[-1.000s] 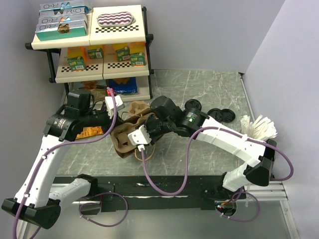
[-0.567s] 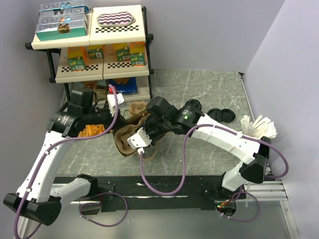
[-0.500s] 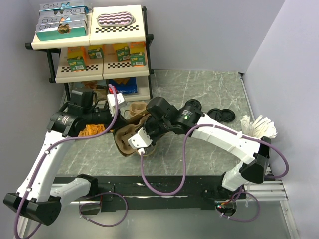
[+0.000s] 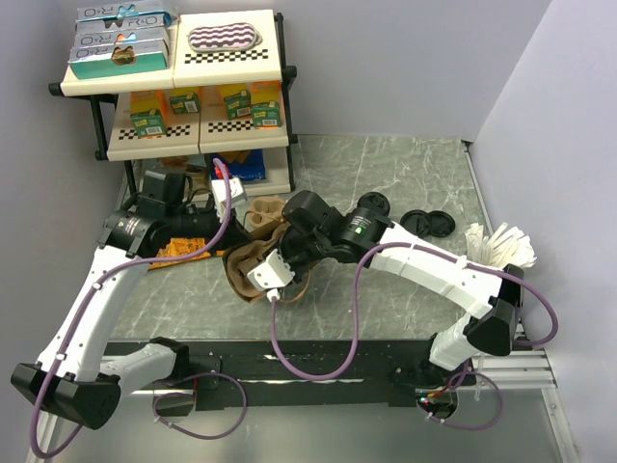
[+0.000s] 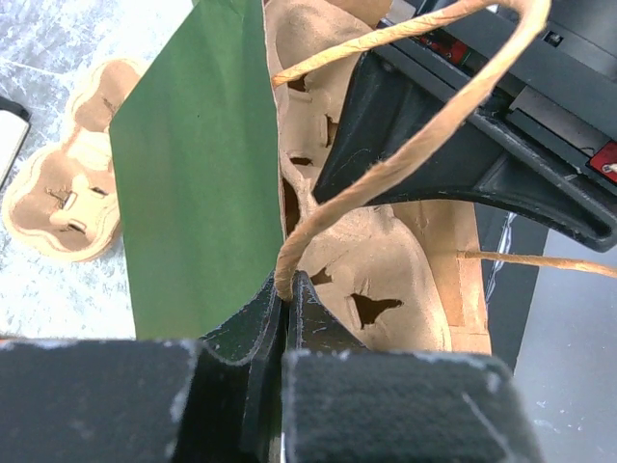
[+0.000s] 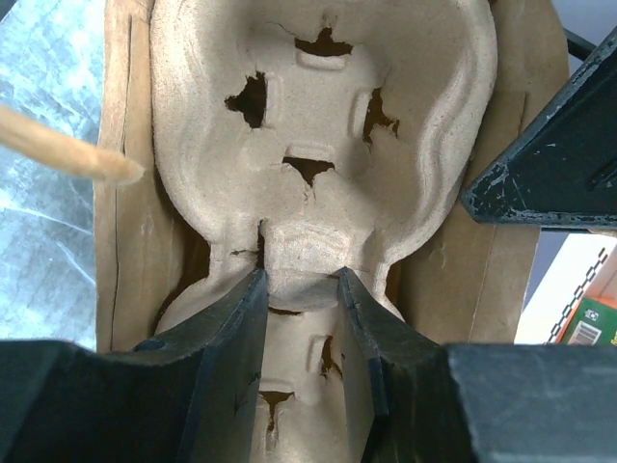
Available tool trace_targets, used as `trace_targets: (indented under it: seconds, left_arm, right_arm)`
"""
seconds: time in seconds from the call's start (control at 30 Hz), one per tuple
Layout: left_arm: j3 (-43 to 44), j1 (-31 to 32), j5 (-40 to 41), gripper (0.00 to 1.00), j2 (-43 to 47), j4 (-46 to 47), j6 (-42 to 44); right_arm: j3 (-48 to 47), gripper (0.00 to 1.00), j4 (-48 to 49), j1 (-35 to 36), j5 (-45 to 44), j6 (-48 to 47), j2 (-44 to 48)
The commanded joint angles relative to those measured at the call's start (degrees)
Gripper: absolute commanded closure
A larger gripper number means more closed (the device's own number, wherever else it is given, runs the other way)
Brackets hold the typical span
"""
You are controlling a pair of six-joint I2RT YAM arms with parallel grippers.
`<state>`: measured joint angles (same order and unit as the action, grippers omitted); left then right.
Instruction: Pack the takeout coffee
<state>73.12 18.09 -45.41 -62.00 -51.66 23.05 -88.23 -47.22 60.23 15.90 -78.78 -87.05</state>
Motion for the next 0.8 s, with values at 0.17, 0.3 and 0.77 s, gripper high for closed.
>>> trace_targets:
  seconds: [0.17,0.3,0.77]
  left_arm:
    - [1.85,0.28,-1.09,0.99,-1.02,-1.95,0.6]
    - [2.46,0.28,-0.56,0.99,-2.16,-3.62,2.0]
    - [3.69,0.28,-4.86,0.99,-3.39,-5.3,5.34]
  right_arm:
    - [-1.07,1.0,0.29,0.24,-1.22,0.12,-0.49]
    - [-2.39,1.0,-2.95,-0.2,-3.24,-0.14,-0.23]
    - [-1.77,1.0,1.17,-0.37,-2.72,1.26,-4.35]
